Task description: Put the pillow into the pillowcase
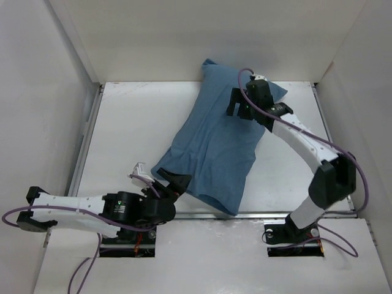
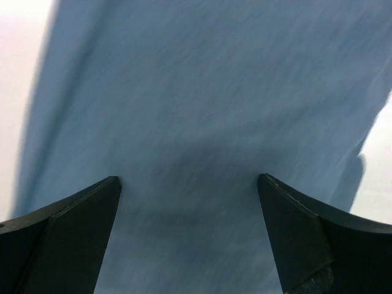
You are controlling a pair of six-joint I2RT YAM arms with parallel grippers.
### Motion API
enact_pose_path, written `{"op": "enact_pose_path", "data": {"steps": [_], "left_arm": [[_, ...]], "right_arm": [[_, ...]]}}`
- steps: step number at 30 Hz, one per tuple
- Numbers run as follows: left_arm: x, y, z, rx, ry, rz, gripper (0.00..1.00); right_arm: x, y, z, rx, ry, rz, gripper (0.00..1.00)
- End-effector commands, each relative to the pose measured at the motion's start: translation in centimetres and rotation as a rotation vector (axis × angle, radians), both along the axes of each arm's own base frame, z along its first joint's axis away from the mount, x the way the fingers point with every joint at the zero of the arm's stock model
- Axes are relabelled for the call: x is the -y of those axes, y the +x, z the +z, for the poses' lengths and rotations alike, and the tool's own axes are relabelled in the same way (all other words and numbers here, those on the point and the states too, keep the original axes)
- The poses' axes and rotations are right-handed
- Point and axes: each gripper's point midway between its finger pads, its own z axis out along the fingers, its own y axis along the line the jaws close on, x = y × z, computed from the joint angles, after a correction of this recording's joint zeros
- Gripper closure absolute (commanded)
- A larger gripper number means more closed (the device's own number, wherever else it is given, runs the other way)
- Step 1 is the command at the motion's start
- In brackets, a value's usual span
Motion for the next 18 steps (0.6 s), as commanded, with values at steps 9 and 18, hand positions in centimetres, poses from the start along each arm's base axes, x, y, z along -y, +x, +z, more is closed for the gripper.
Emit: {"op": "enact_pose_path", "data": {"steps": [9,18], "left_arm": [[2.6,2.3,-0.7,0.054,0.031,0.038,0.08],[4.2,9.2,2.5,0.209,0.136,-0.127,0.0]], "right_arm": [[0.6,11.1,3.2,0.136,-0.042,-0.005,0.01],[1.2,15.8,5.6,0.26,-0.01,0.038,0.01]]}}
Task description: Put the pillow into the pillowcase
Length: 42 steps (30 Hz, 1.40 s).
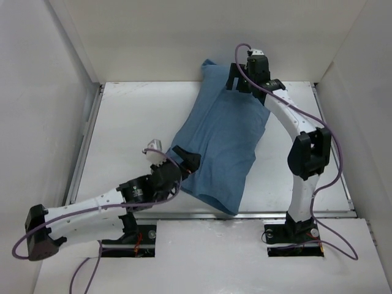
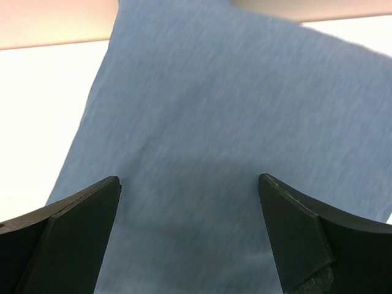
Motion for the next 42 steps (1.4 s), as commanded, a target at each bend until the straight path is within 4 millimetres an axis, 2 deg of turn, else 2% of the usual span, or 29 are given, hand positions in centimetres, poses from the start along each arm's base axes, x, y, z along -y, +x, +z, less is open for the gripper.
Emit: {"op": "enact_pose_path", "data": {"steps": [1,2,3,6,7,10,12,13,14,16,17,18,20,21,23,24,25,26,27,28,29,31,32,33,34,35,39,41,42], "left_arm": [[3.8,1.6,3.4,0.122,-0.052,-0.279,0.0],[4.0,2.2,2.8,0.106,-0.047,-0.311,0.0],[3.4,4.3,1.1,0.051,-0.022,-0.29,0.0],[4.7,4.8,-0.7,-0.013,-0.031,-0.442,0.02],[4.4,6.2,-1.6,-0.03,-0.026,-0.442,0.04],[4.4,7.3,-1.6,-0.035,-0.016,-0.47,0.06],[3.5,8.9,-1.8,-0.04,-0.02,-0.449,0.06],[3.1,9.7,-1.7,-0.043,-0.024,-0.433,0.06],[1.8,11.4,-2.6,-0.059,-0.027,-0.392,0.07],[1.3,12.8,-2.3,-0.067,-0.054,-0.405,0.09],[0.9,13.6,-2.4,-0.074,-0.057,-0.393,0.11],[0.4,15.3,-2.6,-0.074,-0.029,-0.377,0.12],[-0.2,17.2,-3.1,-0.085,0.017,-0.339,0.12],[-0.5,18.4,-4.6,-0.121,0.047,-0.323,0.12],[-0.5,21.1,-3.1,-0.091,0.084,-0.317,0.13],[-0.6,22.2,-2.8,-0.086,0.092,-0.312,0.13],[-1.2,23.7,-4.2,-0.118,0.112,-0.285,0.13],[-1.6,26.4,-1.8,-0.057,0.139,-0.244,0.13],[-2.2,27.8,-1.5,-0.057,0.156,-0.215,0.15],[-3.4,29.4,-3.2,-0.106,0.186,-0.191,0.15],[-3.9,31.9,0.1,-0.041,0.191,-0.159,0.15],[-5.0,33.9,1.8,-0.022,0.209,-0.139,0.15],[-6.2,34.5,2.1,-0.045,0.219,-0.108,0.15],[-6.9,35.6,5.0,0.012,0.239,-0.061,0.13],[-8.0,36.1,5.7,0.034,0.274,-0.031,0.08],[-8.7,35.7,8.1,0.075,0.293,0.001,0.05],[-11.3,33.2,11.7,0.099,0.351,0.07,0.0],[-11.7,31.4,9.6,0.045,0.364,0.06,0.0],[-12.0,29.7,10.4,0.058,0.361,0.063,0.0]], "right_arm": [[-0.1,2.9,3.6,0.131,0.032,0.041,0.01],[-0.4,3.1,3.4,0.125,0.023,0.063,0.01],[-0.5,3.7,3.2,0.119,0.034,0.08,0.01],[-0.7,4.1,1.5,0.083,0.011,0.097,0.01],[-0.7,4.0,0.5,0.057,0.005,0.098,0.01],[-0.6,3.0,-3.6,-0.036,-0.003,0.143,0.02],[-0.8,1.8,-5.0,-0.075,-0.005,0.173,0.05],[-0.6,0.5,-7.6,-0.139,-0.011,0.182,0.06],[-0.5,-0.4,-7.1,-0.134,-0.004,0.191,0.08],[-0.2,-1.9,-7.6,-0.152,0.009,0.18,0.1],[0.5,-3.9,-10.3,-0.22,0.005,0.16,0.1],[0.7,-4.7,-8.3,-0.182,0.041,0.13,0.1],[0.7,-7.1,-8.6,-0.197,0.086,0.129,0.1],[1.0,-9.6,-9.1,-0.219,0.104,0.139,0.1],[0.9,-11.9,-9.3,-0.238,0.157,0.142,0.1],[0.5,-14.1,-10.8,-0.278,0.162,0.17,0.1],[0.3,-15.4,-9.5,-0.255,0.18,0.174,0.1],[0.2,-16.2,-9.4,-0.247,0.186,0.173,0.1],[-0.4,-17.9,-10.2,-0.264,0.169,0.189,0.1],[-0.4,-18.5,-8.9,-0.231,0.162,0.186,0.1],[-0.3,-19.2,-8.6,-0.236,0.147,0.182,0.1],[-0.2,-19.9,-7.8,-0.222,0.127,0.171,0.1],[-0.1,-20.2,-6.2,-0.19,0.137,0.174,0.1],[-0.3,-20.7,-5.5,-0.174,0.126,0.196,0.1],[0.3,-20.6,-4.5,-0.149,0.116,0.17,0.08],[0.8,-20.5,-3.3,-0.112,0.101,0.157,0.04],[5.3,-19.8,1.0,0.033,0.038,-0.045,0.0],[7.6,-19.0,1.9,0.044,0.054,-0.162,0.0],[8.0,-18.8,2.4,0.053,0.072,-0.175,0.0]]}}
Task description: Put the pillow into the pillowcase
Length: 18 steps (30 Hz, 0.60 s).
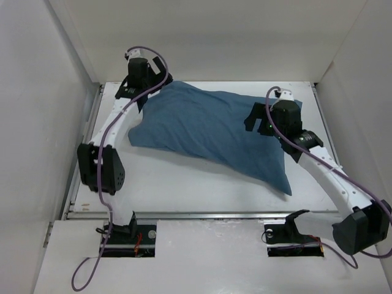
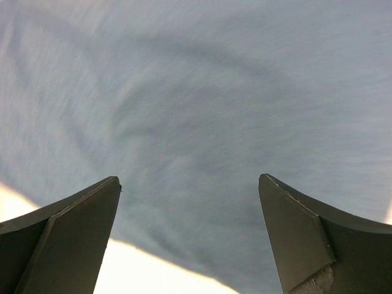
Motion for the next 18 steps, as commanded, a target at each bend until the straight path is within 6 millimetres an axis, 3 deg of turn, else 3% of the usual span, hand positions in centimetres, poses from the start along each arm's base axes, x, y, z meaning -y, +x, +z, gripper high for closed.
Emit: {"op": "enact_pose_path", "data": {"steps": [1,3,5,6,7,9,12,15,18], "left_arm": [[-1.5,-5.3,0.4,-0.008,0.048,0.028,0.0],[-1.9,-7.5,-1.3,-0.04,0.032,0.039,0.0],[-2.7,-10.5,-1.8,-0.045,0.025,0.054,0.0],[-2.7,-11.7,-1.6,-0.041,0.028,0.053,0.0],[-3.3,-13.3,0.7,0.022,0.017,0.065,0.0],[-4.1,-15.5,0.8,0.039,0.039,0.083,0.0],[-6.4,-18.1,3.4,0.089,0.045,0.191,0.0],[-6.4,-19.4,5.4,0.146,0.002,0.189,0.0],[-6.3,-19.7,5.6,0.161,-0.007,0.179,0.0]], "right_arm": [[4.0,1.1,2.4,0.039,0.015,-0.187,0.0],[5.1,1.3,2.2,0.029,0.015,-0.212,0.0],[6.6,1.5,2.1,0.02,0.033,-0.289,0.0],[7.8,1.7,2.1,0.022,0.029,-0.327,0.0],[8.8,1.9,2.2,0.023,0.04,-0.367,0.0],[10.3,1.9,2.9,0.026,0.123,-0.395,0.0],[10.1,2.0,3.9,0.028,0.187,-0.331,0.0],[8.3,2.3,5.2,0.035,0.228,-0.214,0.0],[6.8,2.1,7.0,0.08,0.263,-0.12,0.0]]}}
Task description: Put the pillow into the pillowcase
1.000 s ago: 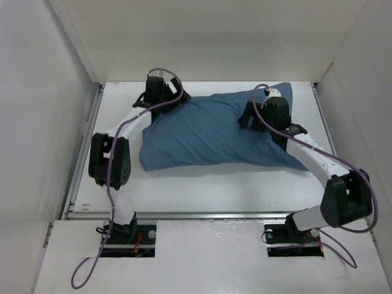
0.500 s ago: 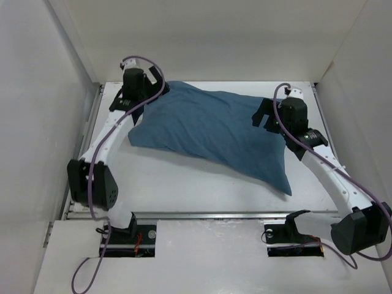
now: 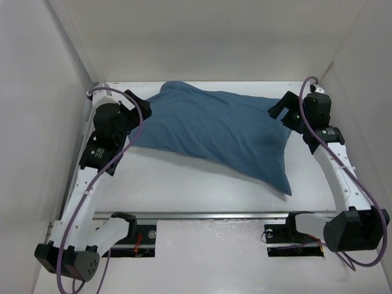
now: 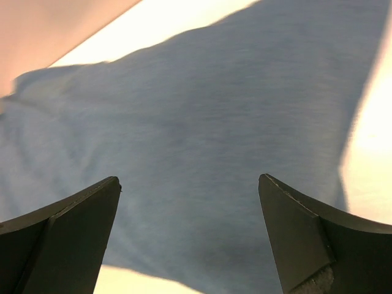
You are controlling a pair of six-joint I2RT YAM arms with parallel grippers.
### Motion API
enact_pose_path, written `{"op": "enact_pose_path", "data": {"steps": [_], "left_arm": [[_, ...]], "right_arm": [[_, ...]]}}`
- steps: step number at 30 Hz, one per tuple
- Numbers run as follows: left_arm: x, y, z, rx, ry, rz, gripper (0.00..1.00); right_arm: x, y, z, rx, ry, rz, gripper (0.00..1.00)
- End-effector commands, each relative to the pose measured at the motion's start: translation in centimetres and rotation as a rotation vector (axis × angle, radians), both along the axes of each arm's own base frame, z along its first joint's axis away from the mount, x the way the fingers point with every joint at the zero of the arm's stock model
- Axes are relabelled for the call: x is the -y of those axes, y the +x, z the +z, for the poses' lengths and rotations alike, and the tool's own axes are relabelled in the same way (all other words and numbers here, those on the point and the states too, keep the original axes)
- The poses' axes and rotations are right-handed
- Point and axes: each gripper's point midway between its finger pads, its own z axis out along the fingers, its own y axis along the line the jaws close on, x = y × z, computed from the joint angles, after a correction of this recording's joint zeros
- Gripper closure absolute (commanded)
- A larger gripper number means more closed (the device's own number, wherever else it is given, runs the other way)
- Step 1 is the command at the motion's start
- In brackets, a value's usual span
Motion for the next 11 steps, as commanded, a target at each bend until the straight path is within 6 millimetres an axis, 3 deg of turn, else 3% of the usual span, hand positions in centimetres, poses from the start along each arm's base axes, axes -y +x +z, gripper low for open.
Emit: {"op": "enact_pose_path", "data": {"steps": [1,5,6,8,11], "left_arm": [[-0.3,0.1,0.0,0.011,-0.007,0.027,0.0],[-0.5,0.2,-0.1,0.001,-0.002,0.037,0.0],[-0.4,0.4,-0.4,-0.008,0.0,0.037,0.0],[-0.4,0.5,-0.1,0.002,-0.002,0.037,0.0],[-0.3,0.7,-0.4,-0.006,0.0,0.037,0.0]], "right_arm": [[-2.6,0.1,5.1,0.149,0.061,0.136,0.0],[-2.0,-0.9,6.7,0.239,0.045,0.106,0.0],[-1.8,-1.2,6.2,0.232,0.041,0.096,0.0],[-1.7,-1.8,7.2,0.272,0.026,0.102,0.0],[-1.7,-2.3,7.1,0.286,0.026,0.102,0.0]]}}
